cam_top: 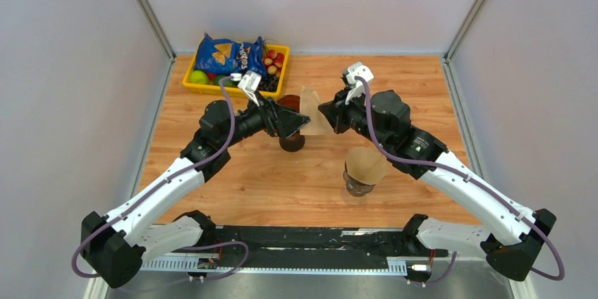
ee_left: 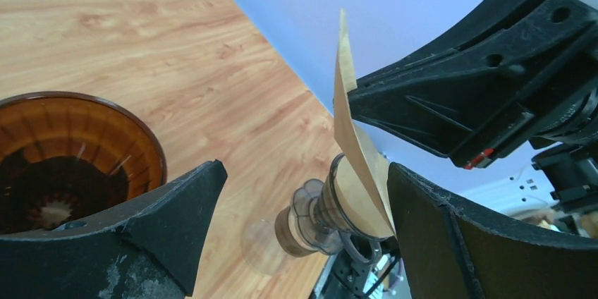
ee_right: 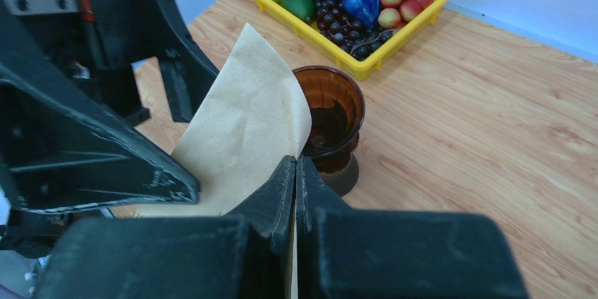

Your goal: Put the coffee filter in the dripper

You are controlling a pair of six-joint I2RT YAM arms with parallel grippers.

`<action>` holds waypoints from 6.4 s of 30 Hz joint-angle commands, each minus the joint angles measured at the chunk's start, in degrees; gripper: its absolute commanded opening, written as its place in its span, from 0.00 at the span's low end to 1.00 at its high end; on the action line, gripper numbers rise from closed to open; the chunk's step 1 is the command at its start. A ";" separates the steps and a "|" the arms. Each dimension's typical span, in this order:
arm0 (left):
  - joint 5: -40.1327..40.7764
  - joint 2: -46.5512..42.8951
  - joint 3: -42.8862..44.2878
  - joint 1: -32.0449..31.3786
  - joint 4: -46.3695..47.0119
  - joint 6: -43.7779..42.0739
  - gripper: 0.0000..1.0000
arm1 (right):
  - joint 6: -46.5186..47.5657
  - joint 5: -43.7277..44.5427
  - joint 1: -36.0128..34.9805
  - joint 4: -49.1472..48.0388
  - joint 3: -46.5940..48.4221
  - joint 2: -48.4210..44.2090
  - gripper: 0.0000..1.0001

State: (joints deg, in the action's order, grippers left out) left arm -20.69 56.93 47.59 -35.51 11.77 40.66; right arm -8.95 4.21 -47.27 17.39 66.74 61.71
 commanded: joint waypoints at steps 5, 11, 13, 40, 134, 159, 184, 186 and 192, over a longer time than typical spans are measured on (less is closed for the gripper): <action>-7.45 4.71 2.29 0.17 8.76 4.40 0.72 | -3.93 2.35 -0.72 -4.62 -0.80 -0.09 0.02; -7.73 5.80 2.04 0.17 9.74 4.95 0.24 | -4.61 2.30 -0.73 -5.06 -1.73 -0.01 0.04; -7.62 5.70 2.23 0.16 9.42 3.80 0.08 | -4.67 1.93 -0.72 -5.08 -2.02 -0.01 0.07; -12.26 -3.09 6.43 1.13 -10.30 -35.44 0.00 | -2.56 13.15 -0.13 4.14 -3.42 -3.27 1.00; -12.44 -2.33 5.66 1.12 -9.33 -33.63 0.00 | 0.47 12.96 0.24 0.16 -2.31 -2.12 1.00; -10.79 -1.06 5.32 1.10 -8.91 -33.37 0.00 | 1.26 0.63 0.23 -0.11 -3.55 -4.85 1.00; -11.72 -1.60 4.57 1.12 -8.53 -33.40 0.00 | -0.19 5.39 0.24 0.39 -4.89 -6.80 1.00; -11.59 -1.70 4.61 1.12 -8.78 -33.57 0.00 | -0.28 9.12 0.24 1.53 -5.18 -7.56 1.00; -11.79 -2.31 4.11 1.08 -8.51 -33.97 0.00 | 0.25 13.66 0.23 2.46 -7.36 -8.98 1.00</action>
State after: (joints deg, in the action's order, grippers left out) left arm -32.29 55.94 52.16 -34.72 1.50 7.31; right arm -8.49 13.34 -47.07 20.05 60.23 54.00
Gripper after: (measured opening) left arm 0.007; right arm 0.997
